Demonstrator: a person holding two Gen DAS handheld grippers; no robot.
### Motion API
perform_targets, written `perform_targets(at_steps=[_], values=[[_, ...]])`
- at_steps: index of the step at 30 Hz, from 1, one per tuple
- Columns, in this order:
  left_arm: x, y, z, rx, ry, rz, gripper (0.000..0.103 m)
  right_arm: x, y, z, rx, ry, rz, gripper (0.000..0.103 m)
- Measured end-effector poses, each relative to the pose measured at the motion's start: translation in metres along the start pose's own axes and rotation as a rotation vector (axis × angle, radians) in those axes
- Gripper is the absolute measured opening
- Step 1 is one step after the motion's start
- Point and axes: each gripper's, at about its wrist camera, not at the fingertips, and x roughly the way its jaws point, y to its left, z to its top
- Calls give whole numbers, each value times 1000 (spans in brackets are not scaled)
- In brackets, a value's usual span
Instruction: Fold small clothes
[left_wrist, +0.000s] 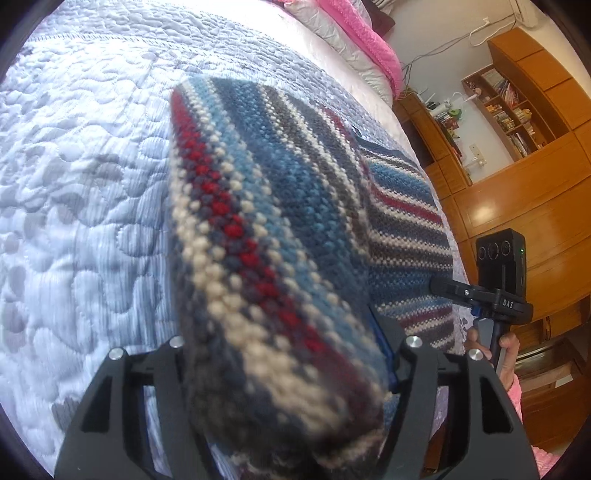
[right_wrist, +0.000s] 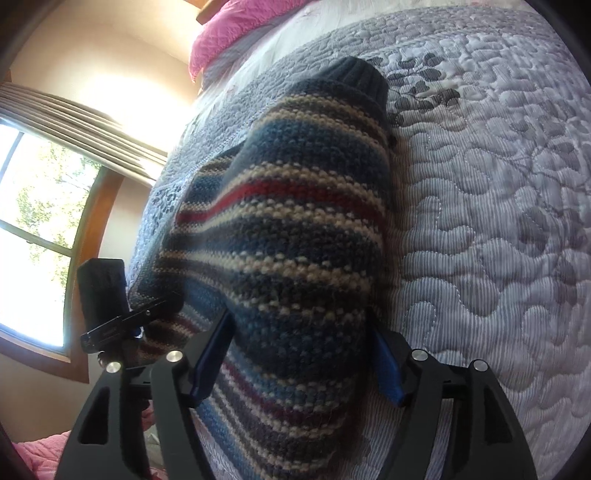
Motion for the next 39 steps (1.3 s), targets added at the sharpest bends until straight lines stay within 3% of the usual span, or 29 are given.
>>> perform_targets(at_steps=[4, 11, 19, 21, 22, 25, 28, 34, 39], values=[[-28, -15, -16, 62, -27, 91, 68, -17, 7, -32, -2, -4, -3, 76], [-62, -22, -60, 88, -66, 120, 70, -26, 3, -87, 40, -16, 17, 76], [-56, -21, -86, 80, -44, 203, 66, -15, 6, -104, 39, -33, -1, 76], [-48, -16, -88, 62, -10, 211, 56, -6, 15, -109, 42, -23, 18, 65], [-45, -13, -88, 45, 5, 198, 53, -2, 17, -110, 55, -7, 46, 47], [-46, -9, -84, 14, 12, 192, 47, -1, 26, -113, 68, -2, 47, 31], [-51, -12, -75, 17, 18, 199, 43, -14, 38, -114, 54, -31, 73, 27], [-44, -13, -74, 26, 20, 216, 45, 5, 46, -121, 9, 0, -101, 27], [-43, -8, -82, 44, 8, 218, 46, 17, 36, -128, 48, -16, -91, 28]])
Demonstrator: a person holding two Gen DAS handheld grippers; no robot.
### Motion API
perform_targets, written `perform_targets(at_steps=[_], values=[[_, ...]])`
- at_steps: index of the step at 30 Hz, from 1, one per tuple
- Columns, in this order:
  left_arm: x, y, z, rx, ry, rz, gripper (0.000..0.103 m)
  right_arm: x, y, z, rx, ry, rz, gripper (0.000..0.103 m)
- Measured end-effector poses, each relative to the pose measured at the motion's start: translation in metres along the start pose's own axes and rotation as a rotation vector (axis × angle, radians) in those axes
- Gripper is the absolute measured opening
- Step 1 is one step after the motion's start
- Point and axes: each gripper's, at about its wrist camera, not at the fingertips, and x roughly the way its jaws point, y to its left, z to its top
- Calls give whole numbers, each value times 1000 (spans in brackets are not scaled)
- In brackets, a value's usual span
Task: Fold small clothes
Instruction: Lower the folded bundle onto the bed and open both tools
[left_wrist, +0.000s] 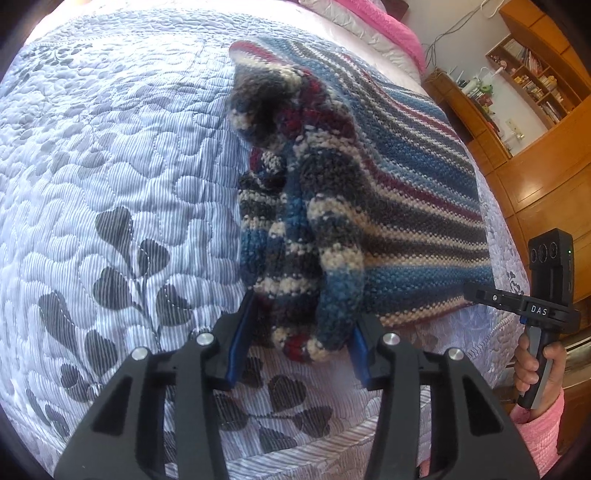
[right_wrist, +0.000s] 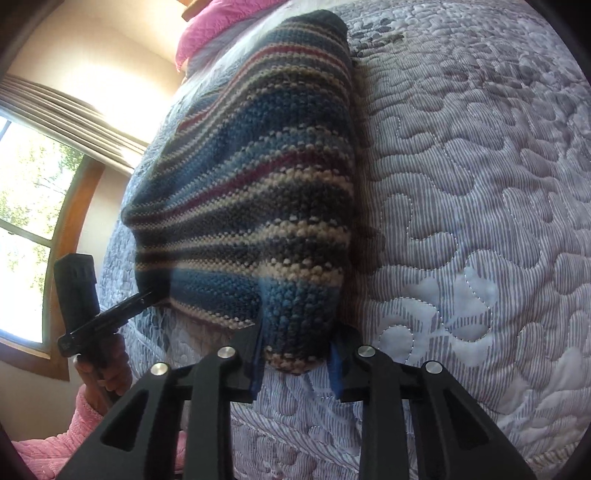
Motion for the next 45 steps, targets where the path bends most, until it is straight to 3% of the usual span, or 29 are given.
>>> perform_targets(at_steps=[17, 27, 34, 45], values=[[-4, 4, -27, -30, -38, -2, 49, 10, 6, -1, 2, -36, -49, 29], [-28, -6, -55, -22, -53, 57, 58, -4, 11, -12, -3, -55, -64, 45], [-44, -9, -74, -21, -58, 93, 65, -10, 22, -31, -46, -53, -135, 52], [-62, -8, -103, -55, -55, 202, 69, -13, 40, -66, -66, -65, -240, 55]])
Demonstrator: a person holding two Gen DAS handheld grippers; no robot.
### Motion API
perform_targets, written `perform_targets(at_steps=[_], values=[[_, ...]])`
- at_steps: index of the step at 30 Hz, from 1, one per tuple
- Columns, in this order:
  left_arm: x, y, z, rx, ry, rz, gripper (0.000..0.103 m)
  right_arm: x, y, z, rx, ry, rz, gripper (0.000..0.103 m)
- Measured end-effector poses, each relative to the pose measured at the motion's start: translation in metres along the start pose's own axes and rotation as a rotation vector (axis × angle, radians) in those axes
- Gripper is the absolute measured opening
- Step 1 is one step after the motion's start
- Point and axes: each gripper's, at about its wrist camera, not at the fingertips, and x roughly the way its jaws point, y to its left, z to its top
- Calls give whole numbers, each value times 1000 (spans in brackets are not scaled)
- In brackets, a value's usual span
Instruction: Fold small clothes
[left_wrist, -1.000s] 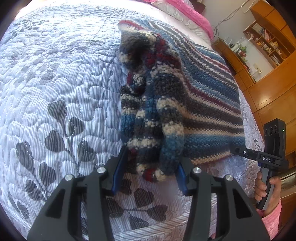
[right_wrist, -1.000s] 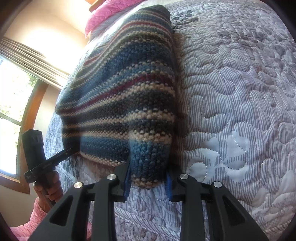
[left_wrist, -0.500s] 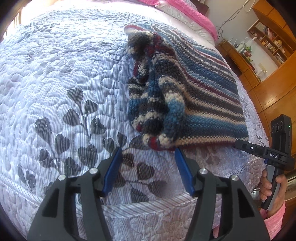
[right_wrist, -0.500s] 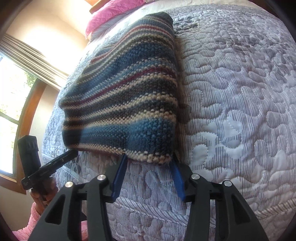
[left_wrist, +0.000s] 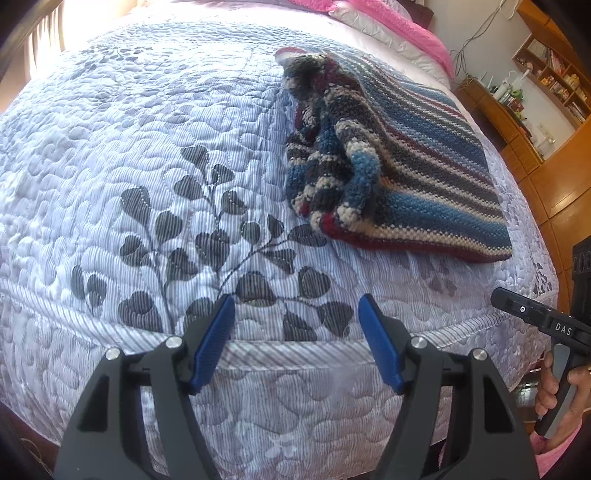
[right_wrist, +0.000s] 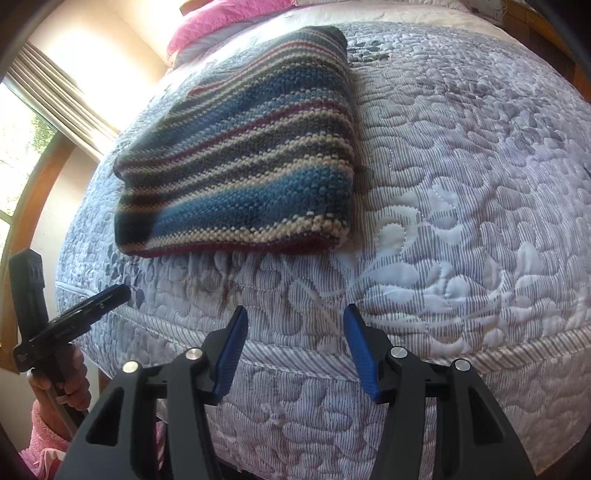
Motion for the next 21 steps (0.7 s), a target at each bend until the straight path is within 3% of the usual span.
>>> perform_targets(at_steps=[6, 11, 13, 17, 21], values=[[-20, -6, -14, -16, -1, 64, 73, -6, 20, -15, -26, -3, -54, 62], [-49, -16, -23, 0, -37, 114, 79, -23, 36, -21, -36, -37, -74, 87], [-60, -21, -22, 18, -51, 129, 81, -30, 41, -22, -36, -43, -76, 92], [-79, -39, -20, 58, -77, 150, 84, -48, 49, -21, -39, -73, -88, 97], [-96, -51, -18, 93, -120, 175, 85, -64, 58, -20, -61, -112, -156, 99]])
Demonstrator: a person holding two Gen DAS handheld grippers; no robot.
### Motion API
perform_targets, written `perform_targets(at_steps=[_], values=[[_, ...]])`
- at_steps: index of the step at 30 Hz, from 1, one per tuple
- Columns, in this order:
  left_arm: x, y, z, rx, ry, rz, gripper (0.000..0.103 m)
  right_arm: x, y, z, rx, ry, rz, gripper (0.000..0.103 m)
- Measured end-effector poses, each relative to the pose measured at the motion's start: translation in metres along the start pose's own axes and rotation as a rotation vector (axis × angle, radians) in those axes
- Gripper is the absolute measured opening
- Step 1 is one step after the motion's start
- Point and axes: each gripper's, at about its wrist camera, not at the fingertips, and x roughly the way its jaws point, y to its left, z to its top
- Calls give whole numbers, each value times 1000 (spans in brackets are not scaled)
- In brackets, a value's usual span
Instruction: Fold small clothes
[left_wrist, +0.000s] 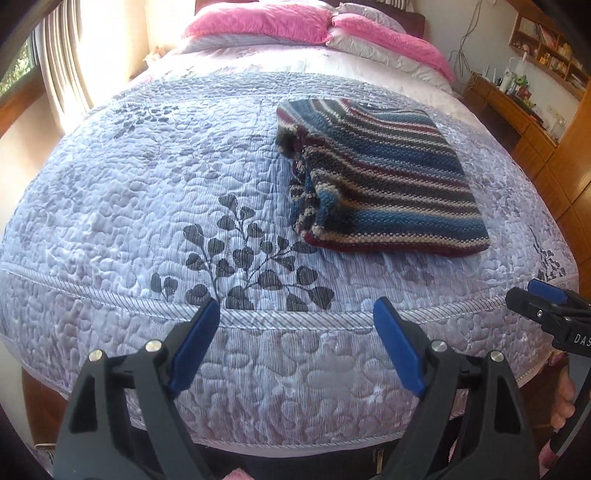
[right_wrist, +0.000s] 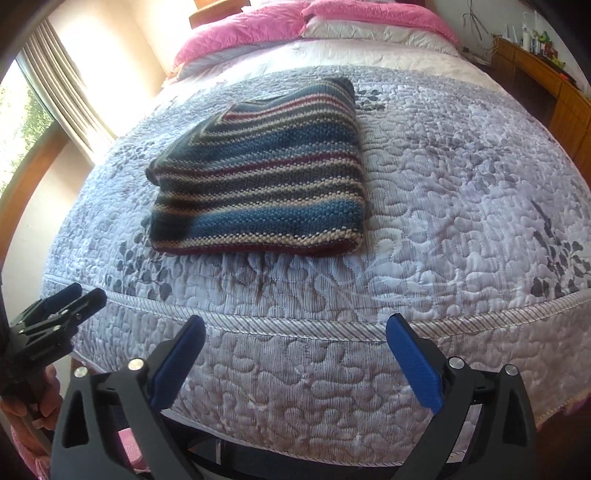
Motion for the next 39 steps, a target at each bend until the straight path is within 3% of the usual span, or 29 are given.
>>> perform_targets(at_steps=[8, 12, 18, 39], values=[[-31, -13, 2, 37, -68, 25, 88, -27, 13, 3, -18, -55, -58, 99], [-45, -16, 3, 46, -108, 38, 89, -43, 17, 7, -12, -97, -134, 99], [-65, -22, 4, 66, -167, 58, 90, -62, 22, 10, -16, -145, -113, 99], [-73, -22, -3, 63, -173, 71, 90, -58, 35, 0, -53, -149, -176, 99]])
